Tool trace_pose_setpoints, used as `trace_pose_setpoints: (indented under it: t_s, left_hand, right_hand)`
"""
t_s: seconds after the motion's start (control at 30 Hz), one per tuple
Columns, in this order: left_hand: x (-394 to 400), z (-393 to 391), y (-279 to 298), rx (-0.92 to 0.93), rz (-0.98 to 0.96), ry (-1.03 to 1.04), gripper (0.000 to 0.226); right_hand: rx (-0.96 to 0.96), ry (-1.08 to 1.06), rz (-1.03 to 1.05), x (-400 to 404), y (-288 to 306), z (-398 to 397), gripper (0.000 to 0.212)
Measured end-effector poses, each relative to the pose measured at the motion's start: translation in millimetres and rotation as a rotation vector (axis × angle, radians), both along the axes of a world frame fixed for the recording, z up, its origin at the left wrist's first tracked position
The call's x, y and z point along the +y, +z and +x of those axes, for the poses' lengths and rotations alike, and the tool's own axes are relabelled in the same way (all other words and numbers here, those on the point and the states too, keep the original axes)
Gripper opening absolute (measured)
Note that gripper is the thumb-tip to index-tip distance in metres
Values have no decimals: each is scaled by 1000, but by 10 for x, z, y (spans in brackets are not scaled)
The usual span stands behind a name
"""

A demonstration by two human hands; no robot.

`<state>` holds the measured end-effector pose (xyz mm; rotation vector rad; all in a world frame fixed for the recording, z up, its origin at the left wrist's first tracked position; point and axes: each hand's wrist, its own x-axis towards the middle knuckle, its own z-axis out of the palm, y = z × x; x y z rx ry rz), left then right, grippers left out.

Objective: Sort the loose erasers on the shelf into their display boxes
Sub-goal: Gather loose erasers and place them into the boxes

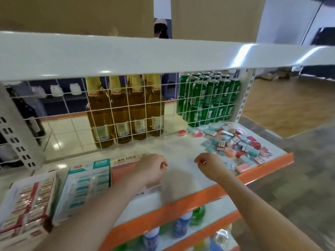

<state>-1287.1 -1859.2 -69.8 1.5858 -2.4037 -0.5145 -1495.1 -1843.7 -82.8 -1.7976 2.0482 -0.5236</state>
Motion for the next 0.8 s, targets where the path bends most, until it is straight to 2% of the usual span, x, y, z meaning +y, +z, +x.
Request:
trace_pose_setpoints:
  t_s: [0.33,0.57,0.8]
  left_hand:
    - [-348,-1036,-259,22,40,-40,30]
    - [-485,-1486,-384,10,68,-32,32]
    - [-617,-1534,-435,47,33,52,30]
  right_hand:
    - [104,-61,10,-250,-80,-984,29]
    - [168,91,151,-248,-146,-1320,34]
    - [151,152,103,-323,-201,-1321,17]
